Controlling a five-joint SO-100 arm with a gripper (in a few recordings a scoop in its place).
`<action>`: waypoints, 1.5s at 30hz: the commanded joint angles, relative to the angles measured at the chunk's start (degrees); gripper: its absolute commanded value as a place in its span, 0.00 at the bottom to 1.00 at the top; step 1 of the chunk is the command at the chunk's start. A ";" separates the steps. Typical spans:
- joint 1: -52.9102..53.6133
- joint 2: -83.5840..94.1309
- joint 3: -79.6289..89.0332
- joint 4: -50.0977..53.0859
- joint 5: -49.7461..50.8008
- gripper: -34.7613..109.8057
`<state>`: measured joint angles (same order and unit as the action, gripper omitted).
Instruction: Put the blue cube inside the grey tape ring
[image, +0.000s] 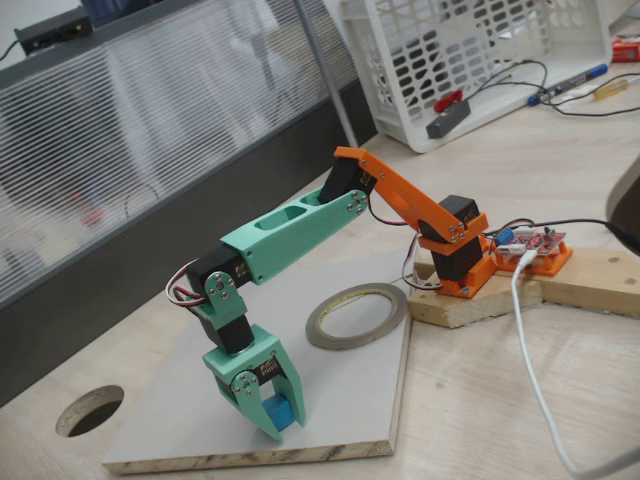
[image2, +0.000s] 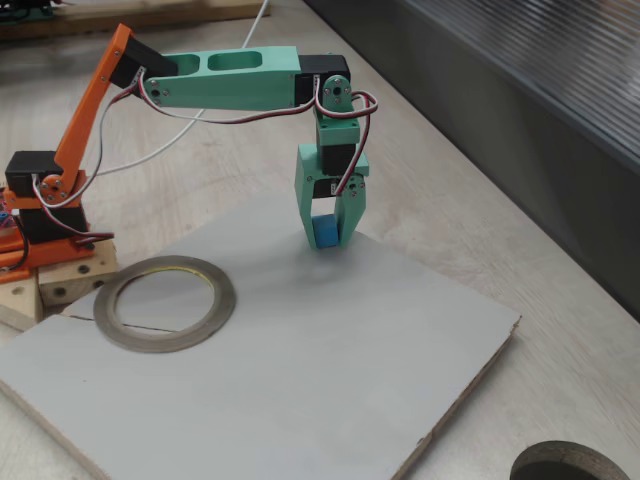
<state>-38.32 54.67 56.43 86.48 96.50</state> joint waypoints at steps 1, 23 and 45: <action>-0.18 9.32 -1.14 0.53 1.32 0.29; 2.99 20.83 -0.35 0.26 1.32 0.29; 32.43 46.49 38.94 -0.26 0.79 0.29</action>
<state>-10.63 97.21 91.23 86.48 96.33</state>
